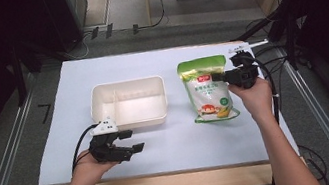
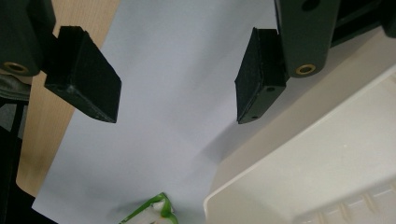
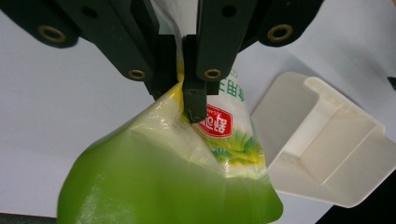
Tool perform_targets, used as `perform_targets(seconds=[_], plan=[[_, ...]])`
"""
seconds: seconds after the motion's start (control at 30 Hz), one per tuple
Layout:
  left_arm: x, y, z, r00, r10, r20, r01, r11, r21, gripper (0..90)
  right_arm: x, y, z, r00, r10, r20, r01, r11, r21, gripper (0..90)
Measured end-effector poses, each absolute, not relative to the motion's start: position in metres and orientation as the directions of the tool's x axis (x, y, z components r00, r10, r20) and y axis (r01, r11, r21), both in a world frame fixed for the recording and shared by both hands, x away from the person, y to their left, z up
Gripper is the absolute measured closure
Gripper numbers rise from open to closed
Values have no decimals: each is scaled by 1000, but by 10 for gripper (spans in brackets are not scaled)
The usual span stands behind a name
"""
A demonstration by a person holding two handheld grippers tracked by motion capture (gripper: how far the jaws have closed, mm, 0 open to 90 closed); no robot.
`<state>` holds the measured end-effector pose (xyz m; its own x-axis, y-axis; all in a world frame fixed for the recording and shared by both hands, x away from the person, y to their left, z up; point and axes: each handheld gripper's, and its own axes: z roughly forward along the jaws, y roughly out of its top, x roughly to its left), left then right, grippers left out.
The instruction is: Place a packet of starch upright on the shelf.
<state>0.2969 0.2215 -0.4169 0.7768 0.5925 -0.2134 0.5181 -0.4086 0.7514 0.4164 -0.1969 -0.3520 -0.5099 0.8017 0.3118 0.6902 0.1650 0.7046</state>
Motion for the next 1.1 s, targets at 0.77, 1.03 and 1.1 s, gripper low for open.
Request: perform_targets(seconds=[0.77, 1.03, 1.1], plan=[[296, 221, -415, 785, 583, -210, 504, -403, 764, 320, 395, -173, -321, -587, 765, 265, 630, 225, 744, 892], [295, 219, -415, 795, 570, -206, 493, -411, 767, 320, 394, -169, -319, -592, 758, 273, 625, 218, 749, 893], [295, 218, -416, 797, 566, -209, 493, -411, 767, 320, 393, -167, -317, -595, 754, 277, 623, 215, 752, 893]])
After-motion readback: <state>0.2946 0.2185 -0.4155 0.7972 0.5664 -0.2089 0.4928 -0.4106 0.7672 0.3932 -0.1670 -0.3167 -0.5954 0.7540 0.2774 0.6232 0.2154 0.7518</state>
